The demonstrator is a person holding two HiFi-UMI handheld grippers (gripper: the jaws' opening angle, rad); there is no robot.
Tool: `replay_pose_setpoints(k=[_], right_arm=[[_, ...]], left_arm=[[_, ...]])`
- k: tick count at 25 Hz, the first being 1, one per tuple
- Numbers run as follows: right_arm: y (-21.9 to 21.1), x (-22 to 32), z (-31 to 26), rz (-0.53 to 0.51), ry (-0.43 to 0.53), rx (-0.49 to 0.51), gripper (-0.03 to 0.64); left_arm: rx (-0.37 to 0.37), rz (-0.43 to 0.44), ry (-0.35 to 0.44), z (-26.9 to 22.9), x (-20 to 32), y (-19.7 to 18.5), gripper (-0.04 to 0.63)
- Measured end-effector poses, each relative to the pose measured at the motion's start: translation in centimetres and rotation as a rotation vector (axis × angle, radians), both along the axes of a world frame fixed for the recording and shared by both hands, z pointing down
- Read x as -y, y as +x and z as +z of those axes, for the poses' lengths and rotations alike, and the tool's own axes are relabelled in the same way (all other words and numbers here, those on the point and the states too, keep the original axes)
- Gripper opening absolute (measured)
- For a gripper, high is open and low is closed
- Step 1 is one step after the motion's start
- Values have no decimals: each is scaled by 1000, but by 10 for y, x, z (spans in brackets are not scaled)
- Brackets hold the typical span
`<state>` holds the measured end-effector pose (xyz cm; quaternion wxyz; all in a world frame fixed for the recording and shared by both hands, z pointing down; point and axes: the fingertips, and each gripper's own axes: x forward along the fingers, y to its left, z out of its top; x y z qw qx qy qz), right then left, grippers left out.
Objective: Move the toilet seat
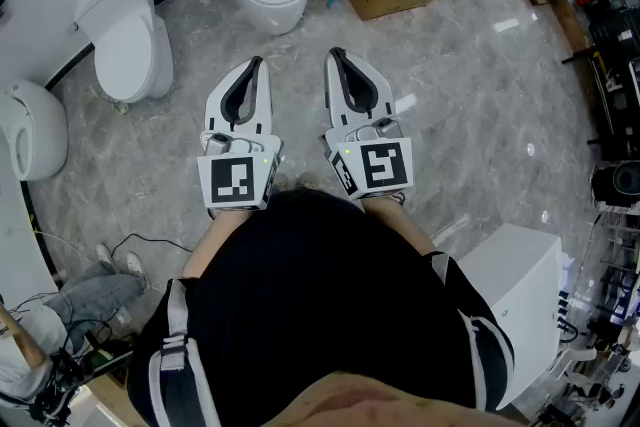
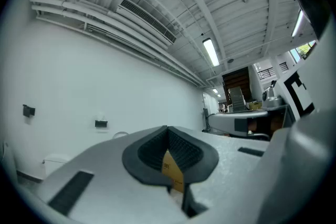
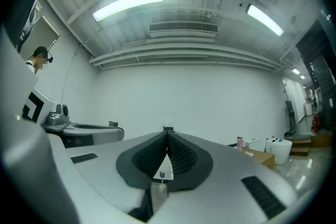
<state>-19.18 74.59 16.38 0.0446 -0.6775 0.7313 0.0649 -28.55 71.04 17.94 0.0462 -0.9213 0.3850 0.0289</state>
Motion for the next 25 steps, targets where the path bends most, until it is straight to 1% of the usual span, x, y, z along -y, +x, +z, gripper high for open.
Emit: replay_pose_setpoints(k=[3, 8, 11, 13, 16, 21, 23, 25], right_arm=[[7, 15, 0, 8, -2, -3, 20], [16, 22, 4, 14, -6, -19, 20], [27, 31, 3, 13, -8, -23, 20], [35, 38, 1, 7, -8, -27, 20], [45, 43, -2, -13, -9, -31, 20], [55, 51, 7, -31, -18, -20, 20], [58, 55, 10, -36, -27, -14, 20], [61, 69, 18, -36, -36, -11, 20]], left_arm=[[22, 0, -10, 3, 15, 7, 8], [10, -3, -2, 3, 22, 16, 8], [10, -12, -10, 3, 31, 25, 8], [5, -17, -6, -1, 37, 34, 8], [20, -29, -5, -6, 42, 46, 7], [45, -38, -20, 4, 45, 55, 8], [42, -41, -16, 4, 49, 59, 8], [31, -38, -12, 10, 64, 63, 8]])
